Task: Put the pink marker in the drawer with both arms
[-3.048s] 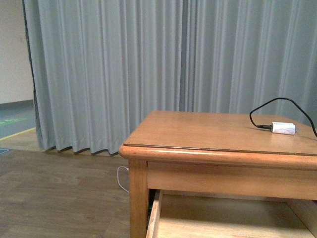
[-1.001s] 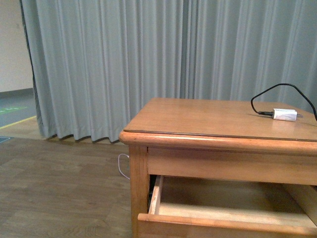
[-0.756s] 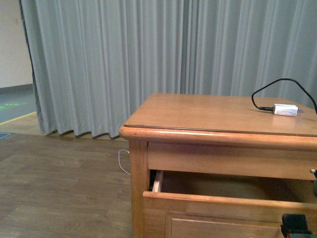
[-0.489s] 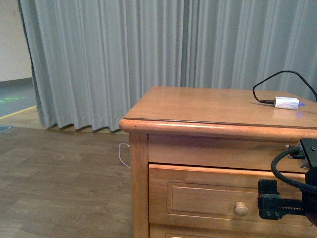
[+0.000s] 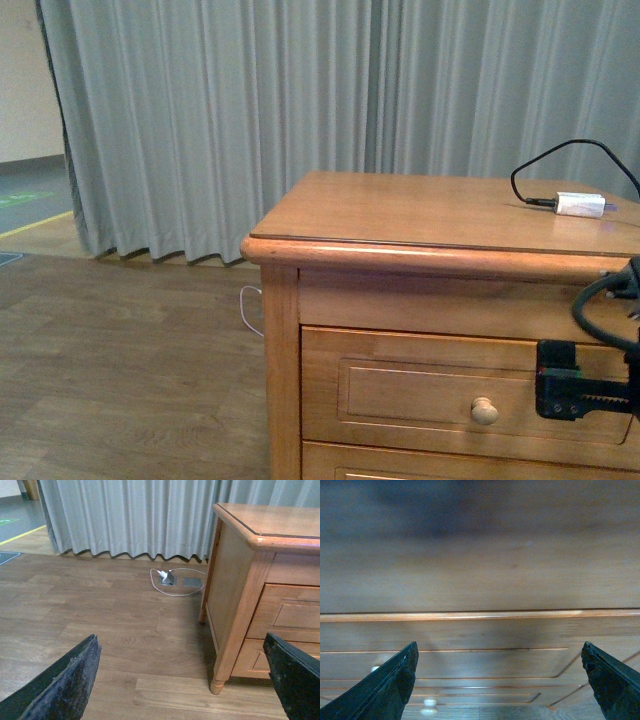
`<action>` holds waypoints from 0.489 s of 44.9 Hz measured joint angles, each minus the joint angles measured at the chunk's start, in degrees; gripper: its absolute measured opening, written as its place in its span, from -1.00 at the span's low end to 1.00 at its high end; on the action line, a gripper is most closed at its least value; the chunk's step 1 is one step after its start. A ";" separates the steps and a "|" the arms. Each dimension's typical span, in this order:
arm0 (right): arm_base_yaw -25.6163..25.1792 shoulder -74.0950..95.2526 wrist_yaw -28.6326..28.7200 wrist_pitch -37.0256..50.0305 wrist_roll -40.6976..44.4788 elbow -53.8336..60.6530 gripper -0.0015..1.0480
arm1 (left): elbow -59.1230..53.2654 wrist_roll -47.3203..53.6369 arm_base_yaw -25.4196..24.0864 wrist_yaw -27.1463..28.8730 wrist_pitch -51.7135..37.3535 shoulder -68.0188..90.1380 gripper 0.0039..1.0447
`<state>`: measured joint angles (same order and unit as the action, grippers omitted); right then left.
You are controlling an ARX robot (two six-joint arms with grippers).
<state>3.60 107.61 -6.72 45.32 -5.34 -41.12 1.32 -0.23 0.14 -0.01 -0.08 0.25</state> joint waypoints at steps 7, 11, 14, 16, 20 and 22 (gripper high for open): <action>-0.31 -14.05 2.62 -7.34 -0.11 5.66 0.84 | 0.00 -0.02 0.00 0.02 0.00 0.00 0.89; -0.46 -21.09 4.11 -12.44 -0.55 7.78 0.84 | 0.00 0.00 0.00 0.00 0.00 0.00 0.89; -0.72 -27.85 5.27 -17.33 -0.98 9.18 0.84 | 0.00 0.00 0.00 0.02 0.00 0.00 0.89; -0.90 -31.45 5.42 -19.89 -1.38 9.77 0.84 | 0.00 -0.02 0.00 0.00 0.00 0.00 0.89; -1.55 -45.00 5.25 -29.03 -1.53 11.13 0.84 | 0.00 0.00 0.00 0.00 0.00 0.00 0.89; -1.79 -49.88 5.14 -32.33 -1.51 11.37 0.84 | 0.00 -0.02 0.00 0.00 0.00 0.00 0.89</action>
<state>1.80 57.74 -1.58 12.99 -6.85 -29.76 1.32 -0.25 0.14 -0.01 -0.08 0.25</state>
